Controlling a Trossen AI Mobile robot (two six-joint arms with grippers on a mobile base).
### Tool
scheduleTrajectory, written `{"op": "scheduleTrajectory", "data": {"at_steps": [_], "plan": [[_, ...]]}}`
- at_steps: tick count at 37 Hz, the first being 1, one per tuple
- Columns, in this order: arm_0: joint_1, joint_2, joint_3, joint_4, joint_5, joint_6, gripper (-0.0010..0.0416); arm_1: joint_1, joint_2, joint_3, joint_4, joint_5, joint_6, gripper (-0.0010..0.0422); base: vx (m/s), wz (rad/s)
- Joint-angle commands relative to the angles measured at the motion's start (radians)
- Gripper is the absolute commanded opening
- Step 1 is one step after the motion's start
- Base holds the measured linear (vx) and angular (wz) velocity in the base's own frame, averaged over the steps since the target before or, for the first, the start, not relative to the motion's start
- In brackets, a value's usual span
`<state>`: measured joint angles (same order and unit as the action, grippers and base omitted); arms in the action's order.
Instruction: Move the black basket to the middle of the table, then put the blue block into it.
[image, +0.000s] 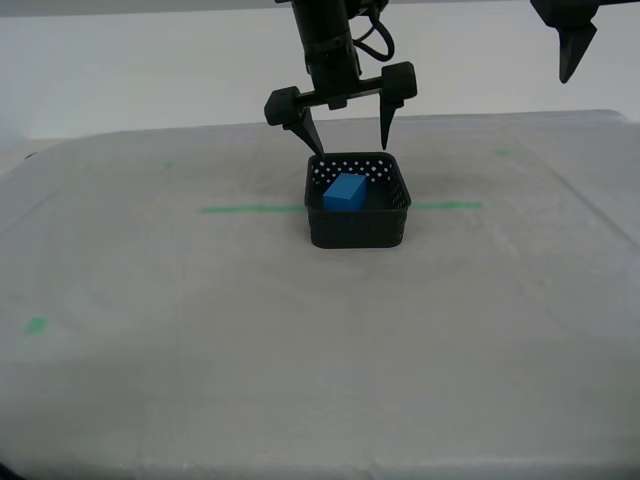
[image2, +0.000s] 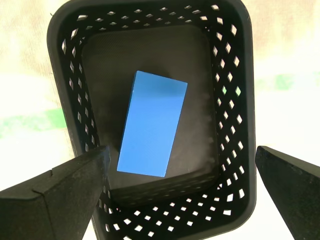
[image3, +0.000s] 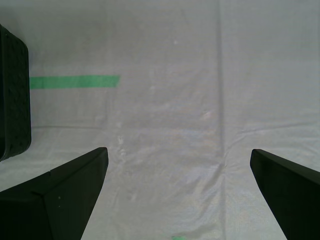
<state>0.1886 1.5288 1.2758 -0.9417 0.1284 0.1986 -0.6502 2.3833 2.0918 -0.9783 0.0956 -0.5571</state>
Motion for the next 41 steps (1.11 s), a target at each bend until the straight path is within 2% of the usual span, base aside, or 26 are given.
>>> {"op": "scheduleTrajectory", "data": {"at_steps": [1, 6, 19, 30, 41], "plan": [[0.000, -0.001, 0.000, 0.001, 0.003, 0.001, 0.0399, -0.002, -0.006, 0.001, -0.026, 0.002, 0.008, 0.0400, 0.000, 0.000], [0.000, -0.001, 0.000, 0.001, 0.003, 0.001, 0.0399, -0.001, -0.018, 0.001, -0.037, 0.002, 0.045, 0.0401, 0.000, 0.000], [0.000, -0.001, 0.000, 0.002, 0.003, 0.001, 0.0399, 0.000, -0.074, 0.000, -0.046, -0.019, 0.061, 0.0401, 0.000, 0.000], [0.000, -0.001, 0.000, 0.004, 0.003, 0.001, 0.0399, 0.003, -0.126, 0.000, -0.137, -0.090, 0.083, 0.0401, 0.000, 0.000], [0.000, -0.001, 0.000, 0.007, 0.003, 0.001, 0.0398, 0.017, -0.174, 0.000, -0.177, -0.108, 0.097, 0.0401, 0.000, 0.000]]}}
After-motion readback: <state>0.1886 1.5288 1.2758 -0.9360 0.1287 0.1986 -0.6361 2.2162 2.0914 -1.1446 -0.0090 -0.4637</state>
